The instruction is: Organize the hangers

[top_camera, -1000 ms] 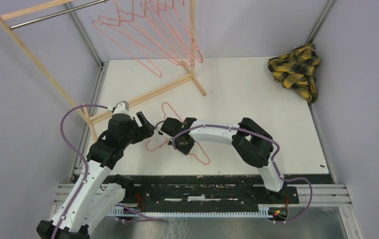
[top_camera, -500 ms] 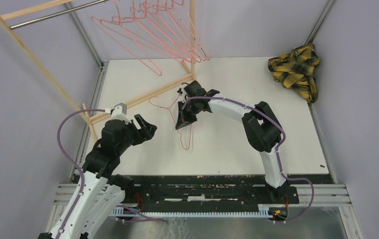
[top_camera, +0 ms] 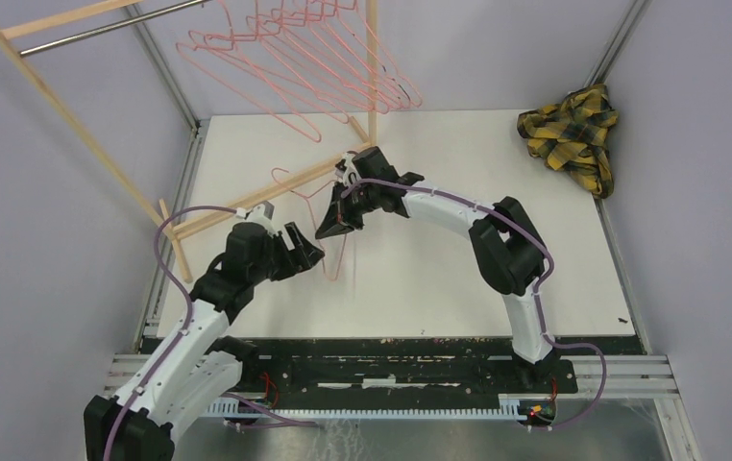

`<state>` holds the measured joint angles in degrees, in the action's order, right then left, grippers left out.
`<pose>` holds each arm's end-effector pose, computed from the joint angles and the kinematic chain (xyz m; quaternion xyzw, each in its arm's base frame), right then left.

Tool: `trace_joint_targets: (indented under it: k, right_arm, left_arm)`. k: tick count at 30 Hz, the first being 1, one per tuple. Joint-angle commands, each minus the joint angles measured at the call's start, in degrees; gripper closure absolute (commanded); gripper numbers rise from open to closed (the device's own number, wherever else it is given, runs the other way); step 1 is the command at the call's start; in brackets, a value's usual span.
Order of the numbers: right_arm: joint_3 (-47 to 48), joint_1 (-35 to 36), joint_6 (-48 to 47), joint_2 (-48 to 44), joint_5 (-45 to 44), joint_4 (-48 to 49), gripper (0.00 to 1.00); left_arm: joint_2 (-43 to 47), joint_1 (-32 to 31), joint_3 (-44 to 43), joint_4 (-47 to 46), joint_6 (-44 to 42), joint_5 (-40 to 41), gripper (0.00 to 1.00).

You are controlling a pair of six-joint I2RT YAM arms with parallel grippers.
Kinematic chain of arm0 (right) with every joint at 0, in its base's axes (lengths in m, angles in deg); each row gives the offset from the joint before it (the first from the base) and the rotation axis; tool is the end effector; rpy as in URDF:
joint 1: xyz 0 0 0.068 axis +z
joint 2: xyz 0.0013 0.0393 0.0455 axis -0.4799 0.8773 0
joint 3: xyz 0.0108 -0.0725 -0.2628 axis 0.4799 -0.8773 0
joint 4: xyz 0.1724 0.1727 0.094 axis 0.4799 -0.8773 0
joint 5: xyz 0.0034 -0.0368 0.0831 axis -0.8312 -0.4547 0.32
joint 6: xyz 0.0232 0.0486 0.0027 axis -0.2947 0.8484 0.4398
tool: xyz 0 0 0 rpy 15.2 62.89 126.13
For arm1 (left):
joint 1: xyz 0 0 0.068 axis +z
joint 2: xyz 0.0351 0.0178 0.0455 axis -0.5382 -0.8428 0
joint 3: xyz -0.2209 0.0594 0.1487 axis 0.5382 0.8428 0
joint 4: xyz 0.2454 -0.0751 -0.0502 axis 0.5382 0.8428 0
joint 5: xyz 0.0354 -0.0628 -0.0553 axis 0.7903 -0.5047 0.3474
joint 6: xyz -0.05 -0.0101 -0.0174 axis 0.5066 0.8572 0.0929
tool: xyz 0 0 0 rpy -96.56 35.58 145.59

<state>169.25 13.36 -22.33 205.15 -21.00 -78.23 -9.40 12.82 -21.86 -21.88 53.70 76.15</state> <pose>0.3358 0.3343 0.2110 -0.0479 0.8676 0.4949 0.0082 0.1587 -0.0623 0.2370 -0.1111 0.8797 -0.2777 0.3697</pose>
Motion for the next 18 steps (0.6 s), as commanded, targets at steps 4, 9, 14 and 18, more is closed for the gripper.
trace_joint_targets:
  k: [4,9,14,18]
  right_arm:
    - [1.69,0.12,5.07,-4.24,3.36,5.93,0.99]
    - [3.94,0.53,7.25,-3.20,3.97,6.95,0.99]
    - [4.62,1.23,9.79,-2.32,3.51,9.01,0.99]
    - [5.44,1.21,12.44,-1.54,3.93,11.47,0.99]
  left_arm:
    - [-3.32,-1.06,-0.48,-11.97,3.35,-3.99,0.17]
    - [-6.31,-3.47,0.35,-15.91,5.32,-3.44,0.17]
    - [-11.39,-7.63,-0.88,-19.45,6.34,-3.25,0.31]
    - [-15.24,-11.73,-2.27,-18.62,5.79,-0.46,0.60]
